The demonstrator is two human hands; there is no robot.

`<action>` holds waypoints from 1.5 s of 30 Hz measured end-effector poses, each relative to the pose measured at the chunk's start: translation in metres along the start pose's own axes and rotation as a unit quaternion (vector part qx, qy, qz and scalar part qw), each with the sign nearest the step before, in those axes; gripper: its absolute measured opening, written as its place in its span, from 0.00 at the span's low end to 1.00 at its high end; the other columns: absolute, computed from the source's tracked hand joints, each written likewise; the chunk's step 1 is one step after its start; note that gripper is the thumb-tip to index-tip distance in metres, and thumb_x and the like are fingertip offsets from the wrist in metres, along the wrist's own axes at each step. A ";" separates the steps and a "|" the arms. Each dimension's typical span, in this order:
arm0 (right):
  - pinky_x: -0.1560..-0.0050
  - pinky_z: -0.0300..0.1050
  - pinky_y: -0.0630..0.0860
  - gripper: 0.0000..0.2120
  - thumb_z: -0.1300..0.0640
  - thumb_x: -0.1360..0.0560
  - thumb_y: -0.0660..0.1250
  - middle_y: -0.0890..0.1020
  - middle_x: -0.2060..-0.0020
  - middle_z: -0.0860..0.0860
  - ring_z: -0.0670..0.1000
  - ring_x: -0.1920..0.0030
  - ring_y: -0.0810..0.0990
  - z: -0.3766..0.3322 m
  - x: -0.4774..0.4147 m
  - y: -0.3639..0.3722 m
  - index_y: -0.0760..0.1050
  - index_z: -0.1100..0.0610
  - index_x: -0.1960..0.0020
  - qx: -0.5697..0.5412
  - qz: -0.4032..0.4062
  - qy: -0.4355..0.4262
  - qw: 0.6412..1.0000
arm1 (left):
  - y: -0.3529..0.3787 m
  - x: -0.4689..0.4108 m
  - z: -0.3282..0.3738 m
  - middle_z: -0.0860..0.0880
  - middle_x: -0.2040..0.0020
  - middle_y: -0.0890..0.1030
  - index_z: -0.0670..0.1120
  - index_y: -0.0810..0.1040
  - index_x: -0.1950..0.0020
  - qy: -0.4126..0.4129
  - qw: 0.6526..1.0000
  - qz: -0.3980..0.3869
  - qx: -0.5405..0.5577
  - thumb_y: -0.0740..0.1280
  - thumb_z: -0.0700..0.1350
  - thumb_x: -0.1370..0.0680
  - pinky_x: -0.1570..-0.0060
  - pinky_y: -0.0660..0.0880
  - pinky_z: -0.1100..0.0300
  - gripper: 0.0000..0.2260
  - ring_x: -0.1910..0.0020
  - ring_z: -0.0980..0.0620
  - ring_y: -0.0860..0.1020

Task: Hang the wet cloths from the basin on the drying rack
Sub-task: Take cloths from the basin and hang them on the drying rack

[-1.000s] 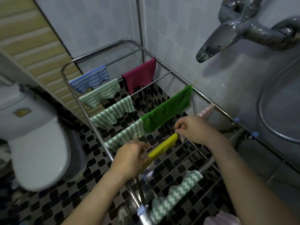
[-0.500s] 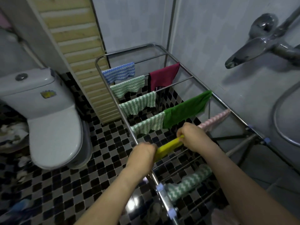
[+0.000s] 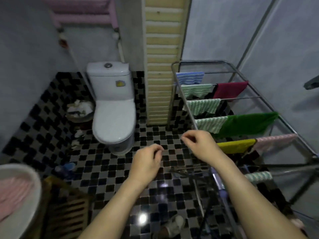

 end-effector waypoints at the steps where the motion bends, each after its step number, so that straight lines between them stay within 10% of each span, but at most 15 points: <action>1: 0.56 0.35 0.72 0.06 0.53 0.21 0.64 0.81 0.59 0.41 0.42 0.56 0.78 -0.020 0.002 0.009 0.81 0.48 0.50 -0.017 -0.006 -0.012 1.000 | -0.015 0.012 -0.014 0.57 0.55 0.82 0.52 0.81 0.45 -0.022 0.999 0.022 0.009 0.63 0.46 0.20 0.55 0.76 0.67 0.08 0.57 0.62 0.79; 7: 0.55 0.41 0.78 0.07 0.54 0.23 0.67 0.84 0.63 0.45 0.44 0.59 0.81 -0.131 0.015 0.067 0.82 0.49 0.57 -0.116 -0.071 -0.069 0.988 | -0.104 0.090 -0.084 0.54 0.67 0.79 0.54 0.77 0.56 -0.134 0.983 0.122 0.031 0.61 0.47 0.20 0.69 0.69 0.68 0.07 0.68 0.60 0.76; 14: 0.66 0.35 0.73 0.07 0.57 0.22 0.67 0.82 0.66 0.49 0.44 0.68 0.77 -0.254 0.022 0.169 0.82 0.56 0.56 -0.222 -0.222 -0.105 0.944 | -0.176 0.174 -0.197 0.53 0.67 0.79 0.51 0.77 0.59 -0.292 0.924 0.188 0.160 0.59 0.43 0.19 0.60 0.74 0.59 0.11 0.67 0.55 0.76; 21: 0.50 0.51 0.80 0.07 0.60 0.22 0.65 0.82 0.56 0.55 0.51 0.56 0.80 -0.322 0.013 0.307 0.79 0.55 0.46 -0.205 -0.353 -0.074 0.910 | -0.223 0.233 -0.308 0.52 0.51 0.79 0.52 0.78 0.51 -0.413 0.856 0.286 0.118 0.57 0.38 0.20 0.58 0.72 0.60 0.13 0.55 0.51 0.76; 27: 0.56 0.45 0.79 0.11 0.60 0.23 0.65 0.80 0.47 0.55 0.53 0.50 0.80 -0.374 -0.020 0.432 0.75 0.55 0.41 -0.146 -0.473 -0.078 0.866 | -0.245 0.232 -0.415 0.49 0.37 0.76 0.49 0.77 0.36 -0.483 0.816 0.283 0.142 0.60 0.33 0.25 0.43 0.73 0.60 0.20 0.38 0.48 0.75; 36: 0.48 0.35 0.75 0.21 0.62 0.23 0.66 0.74 0.48 0.44 0.48 0.45 0.77 -0.417 -0.063 0.529 0.66 0.50 0.34 -0.061 -0.469 -0.160 0.866 | -0.243 0.209 -0.532 0.48 0.28 0.70 0.54 0.73 0.31 -0.554 0.797 0.235 0.050 0.58 0.42 0.28 0.28 0.60 0.49 0.25 0.28 0.44 0.65; 39: 0.43 0.49 0.77 0.33 0.58 0.27 0.72 0.77 0.44 0.47 0.54 0.42 0.79 -0.415 -0.073 0.556 0.59 0.46 0.28 -0.034 -0.468 -0.145 0.871 | -0.252 0.204 -0.549 0.52 0.27 0.68 0.56 0.74 0.33 -0.553 0.809 0.199 -0.024 0.59 0.43 0.28 0.28 0.58 0.49 0.23 0.28 0.45 0.62; 42: 0.39 0.58 0.75 0.37 0.62 0.28 0.72 0.78 0.40 0.53 0.57 0.41 0.79 -0.408 -0.084 0.589 0.57 0.48 0.26 -0.040 -0.473 -0.095 0.875 | -0.269 0.200 -0.559 0.50 0.34 0.74 0.51 0.80 0.40 -0.520 0.799 0.302 0.007 0.63 0.37 0.29 0.32 0.65 0.56 0.20 0.35 0.45 0.70; 45: 0.46 0.42 0.73 0.19 0.62 0.26 0.68 0.82 0.47 0.56 0.57 0.45 0.81 -0.411 -0.093 0.598 0.73 0.57 0.35 -0.013 -0.414 -0.106 0.904 | -0.281 0.208 -0.564 0.44 0.49 0.83 0.43 0.84 0.53 -0.497 0.763 0.408 0.074 0.65 0.35 0.30 0.47 0.73 0.60 0.11 0.49 0.44 0.80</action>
Point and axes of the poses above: each hand's wrist, its own x-axis away from the middle knuckle, its own y-axis out of the palm, z = x × y, the point moved 8 cm from there along -x, towards the middle knuckle
